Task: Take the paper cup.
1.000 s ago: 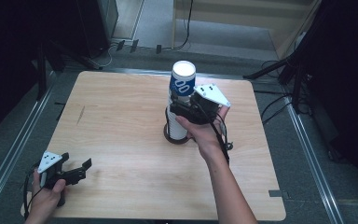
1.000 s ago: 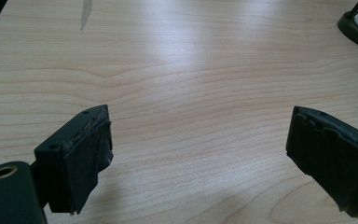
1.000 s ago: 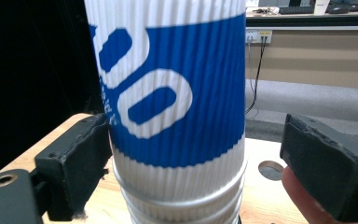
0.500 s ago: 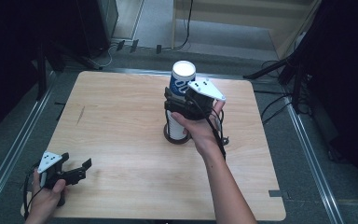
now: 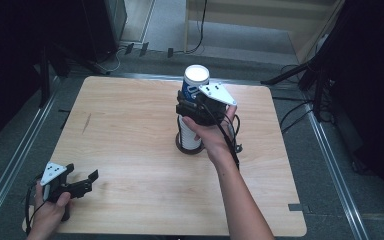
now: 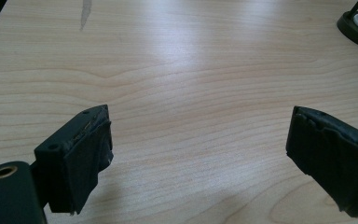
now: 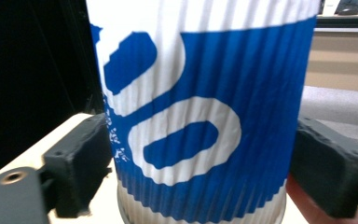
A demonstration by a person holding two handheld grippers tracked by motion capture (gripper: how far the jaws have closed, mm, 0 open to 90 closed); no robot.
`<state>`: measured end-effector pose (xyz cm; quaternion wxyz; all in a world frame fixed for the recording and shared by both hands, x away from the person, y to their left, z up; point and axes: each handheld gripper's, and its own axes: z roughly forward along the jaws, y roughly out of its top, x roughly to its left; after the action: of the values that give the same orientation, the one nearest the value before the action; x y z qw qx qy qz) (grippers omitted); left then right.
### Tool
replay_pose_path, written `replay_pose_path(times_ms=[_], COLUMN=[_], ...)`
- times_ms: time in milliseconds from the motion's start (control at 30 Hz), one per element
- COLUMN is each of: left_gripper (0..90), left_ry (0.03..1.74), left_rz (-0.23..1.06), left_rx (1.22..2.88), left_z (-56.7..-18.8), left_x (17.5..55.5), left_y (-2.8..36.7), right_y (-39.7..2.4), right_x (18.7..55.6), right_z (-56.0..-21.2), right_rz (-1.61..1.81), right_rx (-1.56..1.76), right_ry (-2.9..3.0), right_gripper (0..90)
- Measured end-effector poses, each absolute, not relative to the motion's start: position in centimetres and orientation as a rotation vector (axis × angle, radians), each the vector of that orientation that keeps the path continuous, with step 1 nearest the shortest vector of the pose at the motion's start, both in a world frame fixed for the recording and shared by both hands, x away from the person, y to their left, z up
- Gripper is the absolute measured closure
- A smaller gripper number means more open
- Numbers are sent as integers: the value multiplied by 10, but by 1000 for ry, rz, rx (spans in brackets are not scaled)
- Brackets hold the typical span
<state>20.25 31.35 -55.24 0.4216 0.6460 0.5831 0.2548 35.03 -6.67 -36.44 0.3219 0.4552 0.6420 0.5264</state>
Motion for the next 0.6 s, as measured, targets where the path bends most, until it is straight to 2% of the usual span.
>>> replay_pose_path(times_ms=[200,600], left_gripper=[76,76], left_ry=[1460,1462], left_rz=[636,637], left_rx=[1619,1620], left_z=[-552,-552], left_x=[202,203], left_y=[313,313], right_y=[-67,-66], right_x=[350,350], right_z=[-365,-365], right_rz=[1380,1378], right_rx=[1182,1169], right_ry=[1682,1686], right_gripper=[180,184])
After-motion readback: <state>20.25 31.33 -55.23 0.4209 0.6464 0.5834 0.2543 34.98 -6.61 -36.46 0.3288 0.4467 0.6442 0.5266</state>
